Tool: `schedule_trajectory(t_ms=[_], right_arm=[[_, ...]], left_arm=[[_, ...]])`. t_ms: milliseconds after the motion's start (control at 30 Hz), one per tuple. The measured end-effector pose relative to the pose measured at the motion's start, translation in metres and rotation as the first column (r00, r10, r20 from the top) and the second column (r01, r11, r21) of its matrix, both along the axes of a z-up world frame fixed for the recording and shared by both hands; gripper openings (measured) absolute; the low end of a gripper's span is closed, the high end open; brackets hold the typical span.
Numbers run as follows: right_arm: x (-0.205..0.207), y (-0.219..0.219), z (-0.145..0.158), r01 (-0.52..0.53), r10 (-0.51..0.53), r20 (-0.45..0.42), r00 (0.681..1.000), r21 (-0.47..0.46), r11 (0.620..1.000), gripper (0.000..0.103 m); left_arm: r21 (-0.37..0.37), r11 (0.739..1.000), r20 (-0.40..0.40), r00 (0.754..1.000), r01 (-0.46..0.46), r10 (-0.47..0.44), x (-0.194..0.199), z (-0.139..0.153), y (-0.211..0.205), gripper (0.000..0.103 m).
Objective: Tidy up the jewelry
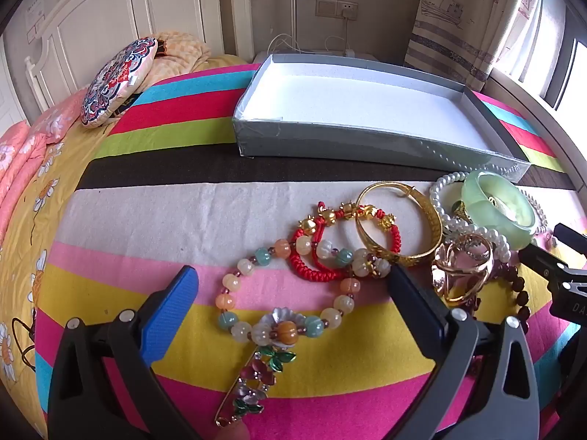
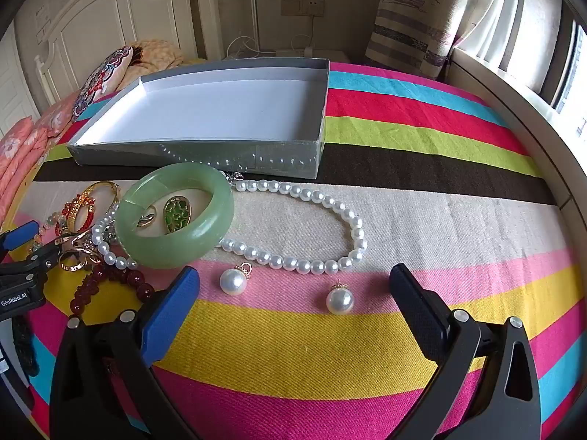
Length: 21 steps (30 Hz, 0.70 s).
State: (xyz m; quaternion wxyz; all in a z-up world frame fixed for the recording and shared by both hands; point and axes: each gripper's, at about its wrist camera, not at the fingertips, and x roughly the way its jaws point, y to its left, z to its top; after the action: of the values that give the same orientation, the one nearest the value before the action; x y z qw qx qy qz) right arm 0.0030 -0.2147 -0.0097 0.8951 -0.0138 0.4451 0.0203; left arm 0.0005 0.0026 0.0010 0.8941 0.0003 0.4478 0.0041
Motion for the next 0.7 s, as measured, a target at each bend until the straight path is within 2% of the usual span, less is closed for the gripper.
schedule_trajectory(t_ms=[700], right_arm=[[0.0,0.0001,0.0,0.0,0.0,0.001,1.0,0.0,1.0,0.099]], left_arm=[[0.001,1.0,0.0,1.0,-0.002,0.002,-0.0019,-0.0001,-0.0028,0.101]])
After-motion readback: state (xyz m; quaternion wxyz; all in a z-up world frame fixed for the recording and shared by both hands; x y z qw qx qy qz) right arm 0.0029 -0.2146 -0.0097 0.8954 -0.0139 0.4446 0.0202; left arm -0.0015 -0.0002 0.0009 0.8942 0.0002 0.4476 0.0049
